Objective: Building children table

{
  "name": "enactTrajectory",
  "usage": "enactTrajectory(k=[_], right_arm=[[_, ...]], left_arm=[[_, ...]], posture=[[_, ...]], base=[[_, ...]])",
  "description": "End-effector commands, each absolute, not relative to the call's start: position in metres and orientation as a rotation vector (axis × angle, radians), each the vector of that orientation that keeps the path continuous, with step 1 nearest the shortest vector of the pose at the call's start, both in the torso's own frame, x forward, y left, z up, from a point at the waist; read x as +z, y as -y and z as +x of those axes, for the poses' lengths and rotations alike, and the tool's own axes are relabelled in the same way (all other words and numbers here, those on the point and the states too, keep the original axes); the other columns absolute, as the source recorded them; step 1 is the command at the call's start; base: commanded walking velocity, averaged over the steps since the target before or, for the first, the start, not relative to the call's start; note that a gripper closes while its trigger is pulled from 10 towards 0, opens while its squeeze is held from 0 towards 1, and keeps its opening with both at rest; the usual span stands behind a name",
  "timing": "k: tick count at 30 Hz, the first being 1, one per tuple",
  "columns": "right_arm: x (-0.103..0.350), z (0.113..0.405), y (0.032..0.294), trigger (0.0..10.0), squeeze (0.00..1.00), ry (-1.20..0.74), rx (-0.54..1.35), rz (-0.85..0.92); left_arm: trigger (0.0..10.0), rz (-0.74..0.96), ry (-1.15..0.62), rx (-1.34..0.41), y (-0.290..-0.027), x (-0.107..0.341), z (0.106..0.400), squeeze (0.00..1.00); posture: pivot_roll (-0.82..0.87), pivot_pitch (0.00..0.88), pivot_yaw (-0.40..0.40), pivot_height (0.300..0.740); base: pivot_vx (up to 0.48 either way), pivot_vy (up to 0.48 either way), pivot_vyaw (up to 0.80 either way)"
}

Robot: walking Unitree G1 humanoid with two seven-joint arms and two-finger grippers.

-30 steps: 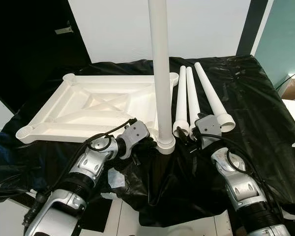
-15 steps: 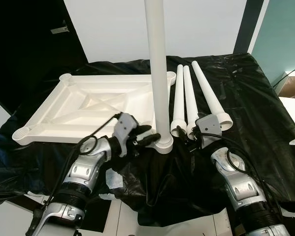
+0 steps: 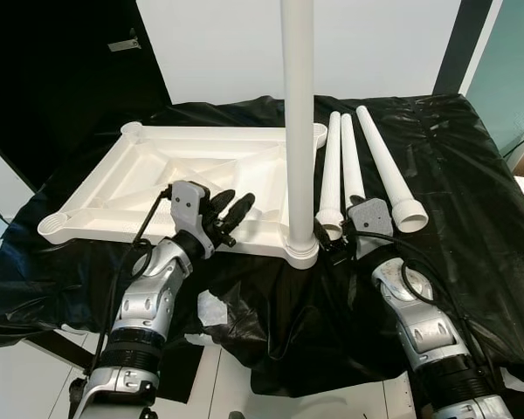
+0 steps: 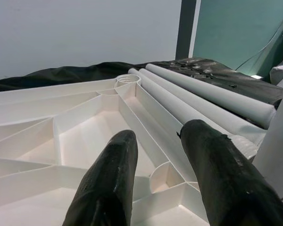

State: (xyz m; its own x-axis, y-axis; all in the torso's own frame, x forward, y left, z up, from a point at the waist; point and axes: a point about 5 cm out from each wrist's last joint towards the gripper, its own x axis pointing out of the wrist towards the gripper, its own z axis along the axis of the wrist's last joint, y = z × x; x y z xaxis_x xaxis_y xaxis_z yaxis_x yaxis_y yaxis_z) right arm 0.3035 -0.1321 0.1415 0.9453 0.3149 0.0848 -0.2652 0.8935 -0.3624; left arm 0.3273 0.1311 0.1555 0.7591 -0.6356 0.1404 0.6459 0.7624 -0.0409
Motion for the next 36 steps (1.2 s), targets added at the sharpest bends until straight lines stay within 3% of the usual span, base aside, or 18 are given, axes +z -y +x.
enactTrajectory(k=[1,26,36], right_arm=[[0.140,0.303,0.134,10.0,0.00,0.136,0.293,-0.342],[0.137,0.303,0.134,10.0,0.00,0.126,0.294,-0.365],[0.137,0.303,0.133,10.0,0.00,0.126,0.300,-0.370]], left_arm=[[10.0,-0.094,0.102,-0.677,-0.134,0.152,0.327,0.00],[10.0,-0.099,0.090,-0.664,-0.118,0.147,0.327,0.00],[10.0,-0.089,0.093,-0.670,-0.116,0.146,0.325,0.00]], posture=[[0.02,0.000,0.101,0.740],[0.01,0.000,0.097,0.740],[0.02,0.000,0.094,0.740]], base=[[0.000,0.000,0.00],[0.000,0.000,0.00],[0.246,0.000,0.00]])
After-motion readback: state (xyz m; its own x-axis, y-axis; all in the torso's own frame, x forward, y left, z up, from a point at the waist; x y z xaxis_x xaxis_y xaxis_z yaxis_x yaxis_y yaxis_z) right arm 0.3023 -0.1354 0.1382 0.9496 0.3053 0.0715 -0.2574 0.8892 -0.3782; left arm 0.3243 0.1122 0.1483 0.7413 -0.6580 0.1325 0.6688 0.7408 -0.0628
